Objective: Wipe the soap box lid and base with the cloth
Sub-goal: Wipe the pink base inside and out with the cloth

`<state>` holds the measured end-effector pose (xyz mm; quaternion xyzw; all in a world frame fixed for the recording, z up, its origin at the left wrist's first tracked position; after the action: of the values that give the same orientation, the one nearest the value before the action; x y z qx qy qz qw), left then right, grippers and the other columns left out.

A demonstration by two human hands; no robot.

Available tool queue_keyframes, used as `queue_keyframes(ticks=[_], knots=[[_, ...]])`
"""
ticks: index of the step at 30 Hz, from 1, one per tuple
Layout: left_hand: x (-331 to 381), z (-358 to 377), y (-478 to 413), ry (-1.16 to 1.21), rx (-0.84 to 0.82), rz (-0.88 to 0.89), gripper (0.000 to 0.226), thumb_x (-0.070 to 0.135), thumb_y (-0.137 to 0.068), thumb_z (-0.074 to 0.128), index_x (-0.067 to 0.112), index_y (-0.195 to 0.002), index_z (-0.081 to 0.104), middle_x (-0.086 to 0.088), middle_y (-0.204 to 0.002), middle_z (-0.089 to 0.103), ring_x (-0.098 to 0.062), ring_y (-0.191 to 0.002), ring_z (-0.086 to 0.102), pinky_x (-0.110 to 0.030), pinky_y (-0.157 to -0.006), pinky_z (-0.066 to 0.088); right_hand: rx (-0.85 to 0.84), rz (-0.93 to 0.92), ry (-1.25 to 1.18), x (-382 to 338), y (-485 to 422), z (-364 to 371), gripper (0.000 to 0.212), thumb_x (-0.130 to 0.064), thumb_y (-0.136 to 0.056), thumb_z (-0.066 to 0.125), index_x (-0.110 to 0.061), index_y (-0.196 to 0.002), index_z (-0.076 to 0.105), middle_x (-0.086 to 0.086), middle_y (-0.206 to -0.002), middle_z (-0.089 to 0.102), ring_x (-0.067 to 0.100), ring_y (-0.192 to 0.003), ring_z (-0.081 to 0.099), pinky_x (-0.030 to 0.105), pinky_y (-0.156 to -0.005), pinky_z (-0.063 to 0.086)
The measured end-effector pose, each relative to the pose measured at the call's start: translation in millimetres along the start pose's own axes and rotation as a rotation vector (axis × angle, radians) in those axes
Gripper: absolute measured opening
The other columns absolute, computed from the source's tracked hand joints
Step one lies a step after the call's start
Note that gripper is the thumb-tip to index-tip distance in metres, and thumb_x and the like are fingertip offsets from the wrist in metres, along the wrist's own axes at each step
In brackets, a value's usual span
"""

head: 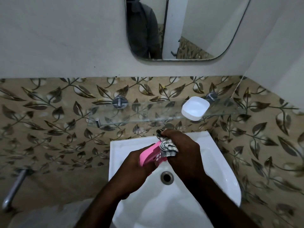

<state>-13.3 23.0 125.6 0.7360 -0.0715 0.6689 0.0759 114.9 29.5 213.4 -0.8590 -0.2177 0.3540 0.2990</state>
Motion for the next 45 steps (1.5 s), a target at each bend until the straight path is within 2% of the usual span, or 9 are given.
queue_keyframes(ticks=[7, 10, 13, 18, 23, 28, 35, 40, 45], knots=[[-2.6, -10.8, 2.3, -0.166, 0.144, 0.121, 0.043, -0.005, -0.087, 0.064, 0.038, -0.096, 0.066, 0.012, -0.091, 0.071, -0.015, -0.097, 0.067, -0.023, -0.078, 0.054, -0.268, -0.450, -0.006, -62.9, 16.0, 21.3, 0.032, -0.012, -0.075, 0.071, 0.003, -0.104, 0.072, 0.019, -0.109, 0.070, 0.031, -0.106, 0.062, 0.040, -0.099, 0.041], [-0.6, 0.6, -0.1, -0.046, 0.061, 0.107, 0.035, 0.023, -0.083, 0.065, 0.044, -0.111, 0.067, 0.018, -0.105, 0.073, 0.001, -0.095, 0.066, -0.019, -0.078, 0.051, -0.193, -0.115, -0.149, -19.5, 3.2, 12.3, 0.041, 0.015, -0.069, 0.067, 0.003, -0.108, 0.071, 0.017, -0.112, 0.070, 0.029, -0.109, 0.062, 0.038, -0.098, 0.045], [2.6, 5.6, 1.1, -0.113, 0.032, 0.133, 0.043, 0.038, -0.083, 0.061, 0.047, -0.125, 0.059, 0.023, -0.120, 0.067, 0.005, -0.109, 0.061, -0.020, -0.088, 0.047, -0.148, 0.175, -0.186, 16.6, 2.3, 10.9, 0.041, 0.011, -0.071, 0.069, -0.003, -0.109, 0.071, 0.010, -0.113, 0.071, 0.026, -0.110, 0.065, 0.027, -0.102, 0.044], [10.6, -0.4, 4.3, -0.158, 0.080, 0.211, 0.028, 0.019, -0.087, 0.058, 0.032, -0.109, 0.068, 0.015, -0.107, 0.073, -0.006, -0.104, 0.067, -0.031, -0.088, 0.053, -0.178, -0.347, -0.060, -37.3, 8.9, 17.0, 0.034, -0.011, -0.079, 0.051, -0.001, -0.103, 0.072, 0.014, -0.106, 0.072, 0.024, -0.105, 0.061, 0.033, -0.106, 0.036], [-5.7, 4.0, 6.9, 0.019, 0.013, 0.102, 0.057, 0.029, -0.082, 0.071, 0.051, -0.131, 0.051, 0.016, -0.112, 0.070, 0.001, -0.097, 0.063, -0.021, -0.086, 0.051, -0.149, 0.375, -0.441, 35.0, 2.3, 13.3, 0.026, -0.003, -0.075, 0.066, -0.016, -0.096, 0.074, -0.001, -0.093, 0.076, 0.011, -0.092, 0.068, 0.025, -0.087, 0.051], [-9.3, -9.2, 3.4, 0.398, 0.094, 0.118, 0.064, 0.024, -0.076, 0.079, 0.029, -0.135, 0.055, -0.008, -0.127, 0.066, -0.031, -0.113, 0.065, -0.037, -0.086, 0.056, -0.228, 0.813, -0.873, 66.5, 21.6, 27.4, 0.019, 0.002, -0.085, 0.066, 0.000, -0.104, 0.067, 0.030, -0.092, 0.070, 0.039, -0.079, 0.070, 0.042, -0.066, 0.055], [-16.4, 9.3, -0.6, 0.300, 0.068, 0.100, 0.088, 0.047, -0.069, 0.083, 0.053, -0.142, 0.033, 0.017, -0.141, 0.053, -0.018, -0.127, 0.055, -0.046, -0.100, 0.049, -0.061, 0.898, -0.908, 70.1, 31.2, 31.7, 0.021, 0.011, -0.081, 0.062, 0.007, -0.102, 0.061, 0.040, -0.103, 0.061, 0.036, -0.084, 0.066, 0.064, -0.079, 0.052], [-20.1, 28.1, 2.4, 0.602, -0.014, -0.078, 0.078, 0.054, -0.072, 0.076, 0.039, -0.141, 0.043, 0.000, -0.134, 0.061, -0.026, -0.121, 0.060, -0.044, -0.087, 0.056, -0.078, 0.782, -0.595, 69.3, 26.7, 23.6, 0.013, -0.007, -0.075, 0.069, -0.020, -0.073, 0.066, 0.002, -0.059, 0.066, 0.014, -0.049, 0.061, 0.025, -0.040, 0.047], [-19.2, 27.4, 1.2, 0.602, 0.032, -0.169, 0.048, 0.045, -0.090, 0.056, 0.023, -0.132, 0.056, -0.011, -0.125, 0.067, -0.030, -0.113, 0.065, -0.052, -0.091, 0.053, -0.183, 0.673, -0.463, 56.8, 20.3, 34.0, 0.024, -0.005, -0.075, 0.068, -0.030, -0.077, 0.067, -0.010, -0.066, 0.070, 0.004, -0.052, 0.064, 0.016, -0.046, 0.046]])
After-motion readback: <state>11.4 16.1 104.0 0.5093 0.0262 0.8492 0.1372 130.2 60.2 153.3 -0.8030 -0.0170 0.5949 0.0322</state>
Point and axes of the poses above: each hand's wrist, its own y-axis away from the middle knuckle, its own z-axis out of the palm, x = y × z, the point moved 9 cm from there along -y, towards the middle knuckle
